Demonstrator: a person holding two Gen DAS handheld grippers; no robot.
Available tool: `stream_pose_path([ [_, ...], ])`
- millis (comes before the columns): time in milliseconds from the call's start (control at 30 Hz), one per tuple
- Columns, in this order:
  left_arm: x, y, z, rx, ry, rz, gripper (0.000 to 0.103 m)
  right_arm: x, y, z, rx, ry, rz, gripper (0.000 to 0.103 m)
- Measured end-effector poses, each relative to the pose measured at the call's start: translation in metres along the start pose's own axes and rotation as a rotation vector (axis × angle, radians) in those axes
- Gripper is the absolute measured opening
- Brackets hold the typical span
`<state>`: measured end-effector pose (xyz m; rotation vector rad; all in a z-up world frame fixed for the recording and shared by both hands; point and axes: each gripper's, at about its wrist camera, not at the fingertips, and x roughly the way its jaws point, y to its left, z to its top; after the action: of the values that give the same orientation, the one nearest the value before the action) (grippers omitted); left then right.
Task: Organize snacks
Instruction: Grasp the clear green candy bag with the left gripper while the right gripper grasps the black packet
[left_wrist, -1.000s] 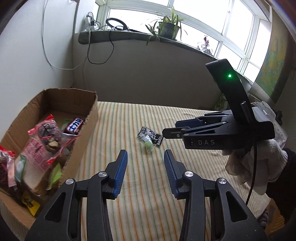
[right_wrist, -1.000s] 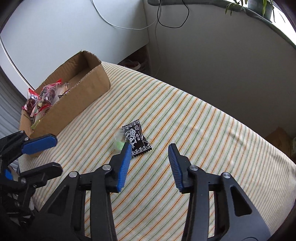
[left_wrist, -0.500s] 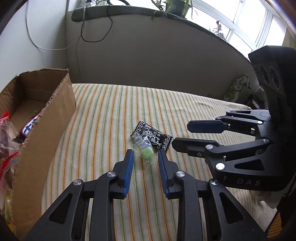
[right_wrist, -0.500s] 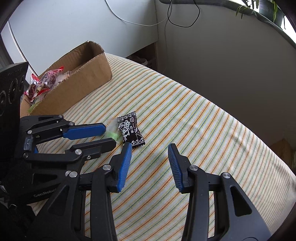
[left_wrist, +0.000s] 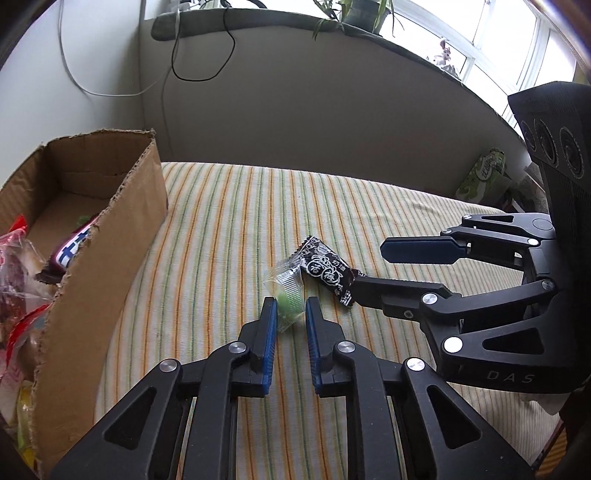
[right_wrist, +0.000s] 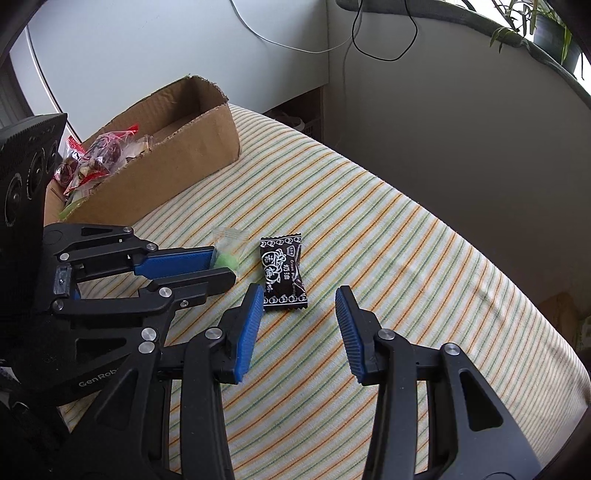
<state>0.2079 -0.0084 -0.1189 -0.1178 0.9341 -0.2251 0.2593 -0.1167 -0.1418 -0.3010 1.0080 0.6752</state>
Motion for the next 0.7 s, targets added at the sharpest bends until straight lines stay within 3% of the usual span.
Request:
stream_pose_path([
  [200, -0.007, 0.007, -0.007, -0.024, -0.003, 0.008, 0.014, 0.018, 0.013, 0.007, -0.031, 0.026, -0.02, 0.042],
  [300, -0.01, 0.007, -0.009, -0.024, -0.006, 0.009, 0.014, 0.021, 0.019, 0.009, -0.046, 0.018, -0.055, 0.028],
  [700, -0.055, 0.006, -0.018, -0.009, -0.08, -0.02, 0.014, -0.02, 0.025, 0.001, 0.018, -0.057, -0.08, 0.028],
])
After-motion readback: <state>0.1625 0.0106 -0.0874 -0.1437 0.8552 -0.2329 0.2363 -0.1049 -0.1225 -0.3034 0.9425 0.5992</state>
